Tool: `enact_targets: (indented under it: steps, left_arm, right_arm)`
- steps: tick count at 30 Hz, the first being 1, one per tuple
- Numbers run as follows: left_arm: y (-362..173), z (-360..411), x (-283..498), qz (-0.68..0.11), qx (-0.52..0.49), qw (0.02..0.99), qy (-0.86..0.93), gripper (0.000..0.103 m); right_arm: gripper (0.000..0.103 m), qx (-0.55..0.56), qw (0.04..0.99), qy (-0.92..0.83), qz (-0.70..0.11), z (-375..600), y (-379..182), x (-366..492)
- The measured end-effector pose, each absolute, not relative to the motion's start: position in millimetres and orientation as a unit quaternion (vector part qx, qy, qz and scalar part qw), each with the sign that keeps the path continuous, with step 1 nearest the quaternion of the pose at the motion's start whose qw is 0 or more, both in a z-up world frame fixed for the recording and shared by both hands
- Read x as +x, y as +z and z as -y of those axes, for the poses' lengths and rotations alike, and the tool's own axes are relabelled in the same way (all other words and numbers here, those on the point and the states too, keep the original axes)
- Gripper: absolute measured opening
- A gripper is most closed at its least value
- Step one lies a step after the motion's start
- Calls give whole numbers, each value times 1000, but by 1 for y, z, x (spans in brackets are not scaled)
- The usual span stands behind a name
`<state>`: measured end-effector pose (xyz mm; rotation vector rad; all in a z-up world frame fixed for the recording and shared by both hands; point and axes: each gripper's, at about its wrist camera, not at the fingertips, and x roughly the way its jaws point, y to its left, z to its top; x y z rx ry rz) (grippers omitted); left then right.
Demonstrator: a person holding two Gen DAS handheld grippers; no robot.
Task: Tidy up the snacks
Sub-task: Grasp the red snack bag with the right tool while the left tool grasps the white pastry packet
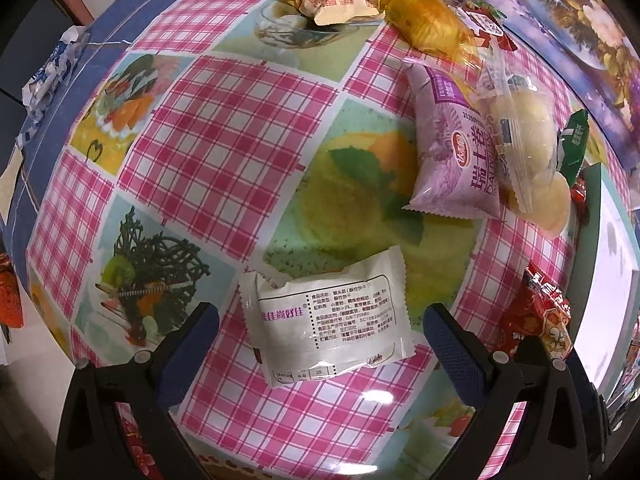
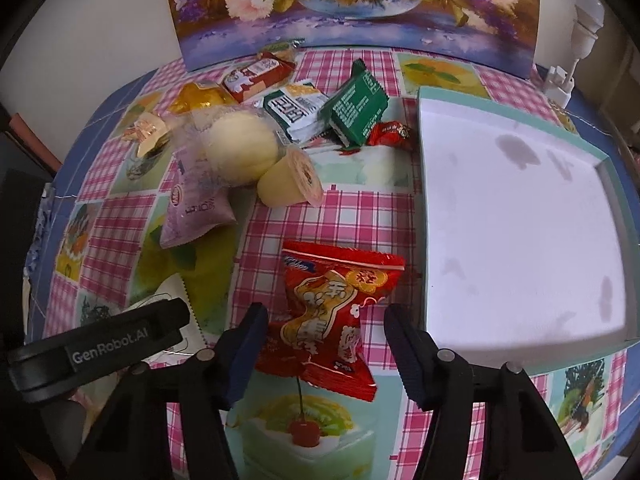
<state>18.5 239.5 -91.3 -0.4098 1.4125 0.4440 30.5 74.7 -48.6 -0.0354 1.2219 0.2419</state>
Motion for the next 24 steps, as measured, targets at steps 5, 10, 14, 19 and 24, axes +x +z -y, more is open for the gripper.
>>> enact_targets:
  steps: [5,10,14,19,24]
  left_arm:
    - [-99,-235,23,-649,-190,710,196,87]
    - [-105,-232,30,-650,-181,711,196,87]
    - [-106,-227,34,-649,-175,714,195,86]
    - [-98,-217,35,-646,-169,720,187,79]
    - [-93,-213,38,-640,-167,728,180,63]
  right_arm:
    - [64,-19,797,111,-593,-78,-62,35]
    - [64,-29,794,111,-598,-83,-69,38]
    - [64,-37,796,109,-595,-85,-71,37]
    - [57,-26,798,115,-591,-83,-70,34]
    - [55,-10,797,117,-593,-74,-65,34]
